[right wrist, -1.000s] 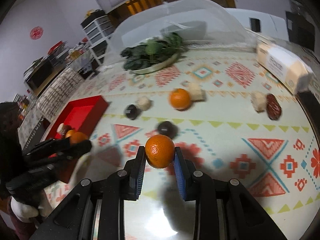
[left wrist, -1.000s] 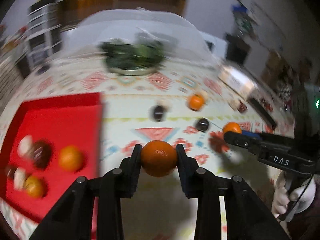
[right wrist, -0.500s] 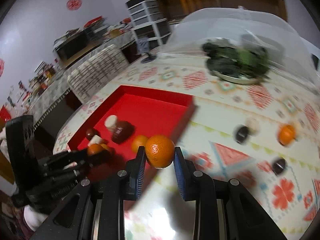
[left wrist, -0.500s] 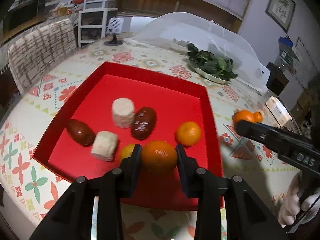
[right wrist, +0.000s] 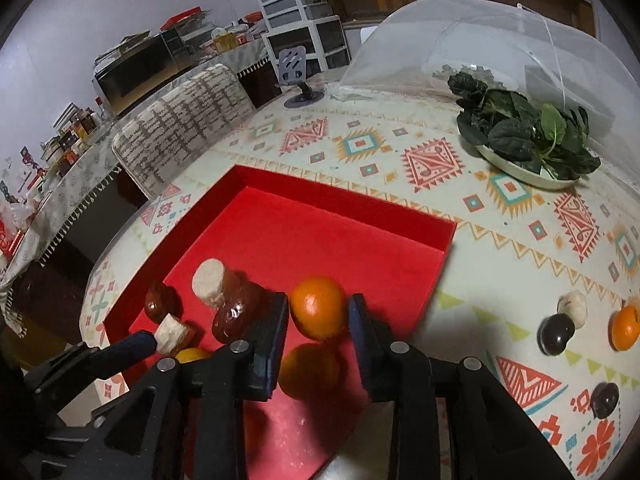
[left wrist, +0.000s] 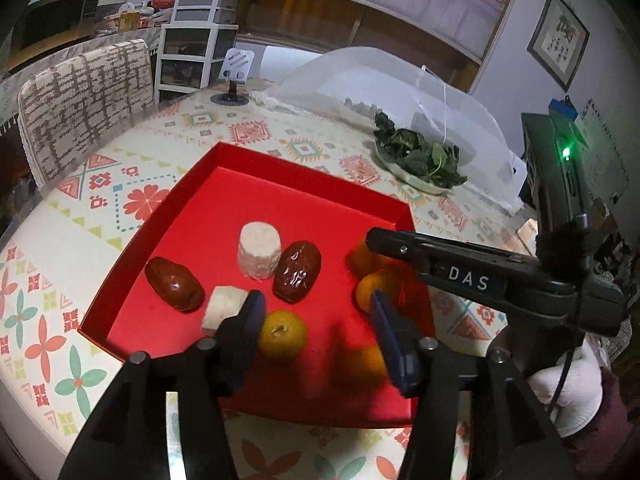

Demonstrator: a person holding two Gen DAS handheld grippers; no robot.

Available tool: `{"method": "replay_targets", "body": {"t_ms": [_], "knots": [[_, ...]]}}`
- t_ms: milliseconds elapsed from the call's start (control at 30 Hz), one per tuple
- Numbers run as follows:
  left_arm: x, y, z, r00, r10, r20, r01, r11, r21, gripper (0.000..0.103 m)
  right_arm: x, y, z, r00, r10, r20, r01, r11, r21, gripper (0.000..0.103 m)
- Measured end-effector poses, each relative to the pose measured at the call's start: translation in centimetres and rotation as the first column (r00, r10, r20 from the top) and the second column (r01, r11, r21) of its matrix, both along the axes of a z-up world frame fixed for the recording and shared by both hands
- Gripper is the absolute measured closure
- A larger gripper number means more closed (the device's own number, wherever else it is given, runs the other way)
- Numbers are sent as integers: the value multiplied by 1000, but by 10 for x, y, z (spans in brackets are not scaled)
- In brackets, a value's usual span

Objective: Organize fruits
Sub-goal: 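Carry both oranges into the red tray and open both tools, then grasp an orange with the left tool while the right tool grasps a red date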

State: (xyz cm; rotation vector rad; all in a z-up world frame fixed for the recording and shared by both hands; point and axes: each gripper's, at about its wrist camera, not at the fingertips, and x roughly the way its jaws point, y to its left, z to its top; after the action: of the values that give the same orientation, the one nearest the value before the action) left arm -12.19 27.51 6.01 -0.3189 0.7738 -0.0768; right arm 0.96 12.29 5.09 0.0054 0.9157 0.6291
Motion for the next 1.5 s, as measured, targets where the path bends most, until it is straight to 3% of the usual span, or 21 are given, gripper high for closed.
{"method": "replay_targets", "body": {"t_ms": [333, 667, 867, 1033, 1233, 1500], "knots": [[-13, -12, 21, 999, 4, 37, -4, 1000, 5, 39, -14, -50, 27, 996, -81, 37, 79, 995, 68, 60], [-31, -59, 44, 995, -69, 72, 66, 997, 49, 33, -55, -165, 20, 973, -229, 24, 226, 970, 91, 57], [-32, -100, 45, 989, -134, 63, 129, 989, 74, 30, -84, -258, 7, 937, -347, 33, 346, 937, 42, 54], [-23, -141, 37, 978, -205, 28, 202, 976, 78, 30, -92, -337, -4, 879, -477, 12, 476, 879, 35, 54], [-7, -191, 27, 956, -292, -18, 292, 951, 98, 30, -74, -390, -15, 832, -554, -14, 554, 832, 33, 54], [46, -231, 28, 944, -328, -32, 329, 935, 129, 30, -13, -399, -25, 807, -590, -6, 590, 807, 11, 54]]}}
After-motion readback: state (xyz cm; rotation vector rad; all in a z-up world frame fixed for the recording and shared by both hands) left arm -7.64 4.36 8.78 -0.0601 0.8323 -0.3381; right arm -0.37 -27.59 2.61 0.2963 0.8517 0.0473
